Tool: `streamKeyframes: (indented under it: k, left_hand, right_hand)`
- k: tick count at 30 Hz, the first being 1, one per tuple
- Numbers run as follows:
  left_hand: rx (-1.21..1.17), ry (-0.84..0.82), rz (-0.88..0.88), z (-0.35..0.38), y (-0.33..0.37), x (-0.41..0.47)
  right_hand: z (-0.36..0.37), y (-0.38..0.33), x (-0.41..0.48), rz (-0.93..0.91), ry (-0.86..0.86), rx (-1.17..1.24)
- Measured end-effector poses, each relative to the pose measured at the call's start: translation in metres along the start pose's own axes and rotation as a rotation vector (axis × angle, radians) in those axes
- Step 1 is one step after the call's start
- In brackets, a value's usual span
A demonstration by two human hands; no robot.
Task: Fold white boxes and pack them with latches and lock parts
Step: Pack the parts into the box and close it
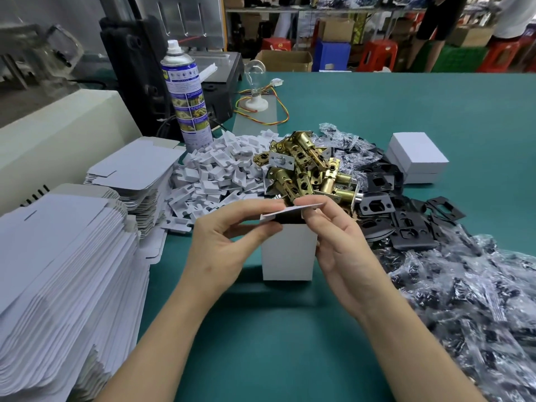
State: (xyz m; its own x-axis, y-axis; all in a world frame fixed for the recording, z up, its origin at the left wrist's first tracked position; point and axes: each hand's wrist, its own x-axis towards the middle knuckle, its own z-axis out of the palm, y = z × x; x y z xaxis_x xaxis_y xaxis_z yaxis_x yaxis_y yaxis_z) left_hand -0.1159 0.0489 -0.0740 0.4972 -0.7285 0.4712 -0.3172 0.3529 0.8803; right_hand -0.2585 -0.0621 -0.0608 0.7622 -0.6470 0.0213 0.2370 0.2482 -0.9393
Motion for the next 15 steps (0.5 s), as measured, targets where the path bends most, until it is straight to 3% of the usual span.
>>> streamKeyframes:
  k: [6, 10, 15]
  left_hand:
    - [0.171, -0.038, 0.029, -0.0042, 0.0011, 0.0012]
    - [0.184, -0.064, 0.017, -0.0028, 0.0058, -0.0008]
    - [0.163, -0.012, -0.008, 0.0012, 0.0082, -0.0009]
  right_hand:
    - [-0.0026, -0.0009, -0.0005, -0.001, 0.018, 0.043]
    - [-0.0054, 0.0020, -0.0004, -0.106, 0.041, -0.259]
    - [-0.0087, 0.0053, -0.0018, -0.268, 0.059, -0.410]
